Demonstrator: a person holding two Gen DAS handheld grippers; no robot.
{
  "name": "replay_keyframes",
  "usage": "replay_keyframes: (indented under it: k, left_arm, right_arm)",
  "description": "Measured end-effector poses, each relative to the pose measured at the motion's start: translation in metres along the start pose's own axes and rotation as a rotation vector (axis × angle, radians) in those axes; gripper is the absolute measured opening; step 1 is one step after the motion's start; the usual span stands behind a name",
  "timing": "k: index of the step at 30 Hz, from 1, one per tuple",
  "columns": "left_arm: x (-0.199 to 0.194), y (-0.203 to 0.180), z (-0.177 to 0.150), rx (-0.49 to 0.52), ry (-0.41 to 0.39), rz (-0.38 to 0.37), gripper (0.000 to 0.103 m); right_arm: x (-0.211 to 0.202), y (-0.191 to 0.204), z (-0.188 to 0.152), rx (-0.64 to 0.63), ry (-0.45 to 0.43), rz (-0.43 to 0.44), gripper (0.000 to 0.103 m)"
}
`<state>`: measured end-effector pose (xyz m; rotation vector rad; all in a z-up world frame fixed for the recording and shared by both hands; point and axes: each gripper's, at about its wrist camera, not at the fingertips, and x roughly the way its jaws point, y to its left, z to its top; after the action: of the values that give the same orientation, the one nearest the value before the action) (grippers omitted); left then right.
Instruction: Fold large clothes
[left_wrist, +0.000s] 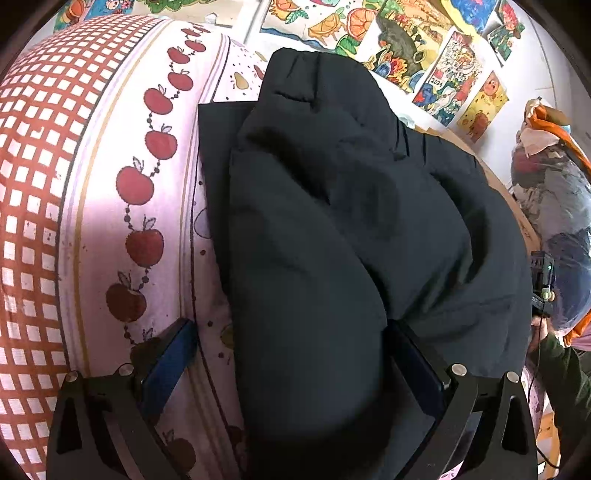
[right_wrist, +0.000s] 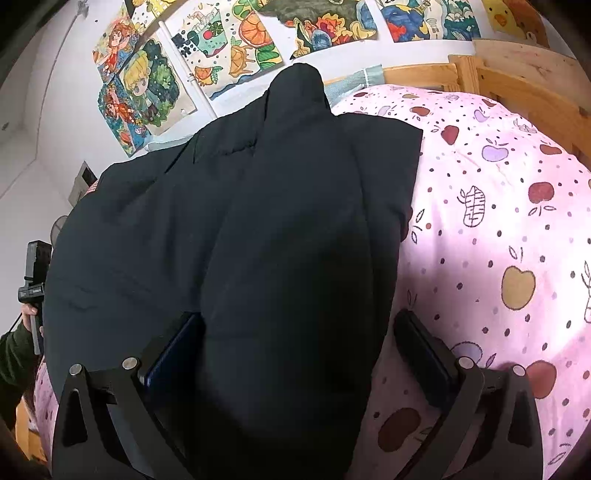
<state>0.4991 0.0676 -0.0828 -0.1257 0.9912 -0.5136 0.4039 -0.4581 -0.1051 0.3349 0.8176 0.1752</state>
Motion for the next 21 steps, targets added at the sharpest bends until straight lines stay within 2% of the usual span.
replay_keyframes:
  k: [7, 15, 18, 20, 21]
  left_arm:
    - [0.013, -0.017, 0.010, -0.002, 0.003, 0.023, 0.103]
    - [0.016, -0.018, 0.011, -0.002, 0.007, 0.023, 0.103]
    - [0.014, -0.013, 0.009, -0.006, 0.004, -0.003, 0.103]
    - [0.013, -0.012, 0.008, -0.004, 0.005, -0.047, 0.103]
    - [0.014, -0.013, 0.007, -0.006, 0.013, -0.070, 0.099]
  right_arm:
    - [0.000, 0.003, -0.003, -0.017, -0.006, -0.021, 0.102]
    - [-0.002, 0.003, -0.004, -0.017, -0.003, -0.014, 0.102]
    - [-0.005, -0.001, -0.003, -0.001, 0.009, 0.016, 0.102]
    - [-0.005, -0.002, -0.002, 0.017, 0.040, 0.055, 0.102]
    - [-0.005, -0.003, -0.003, 0.024, 0.054, 0.080, 0.102]
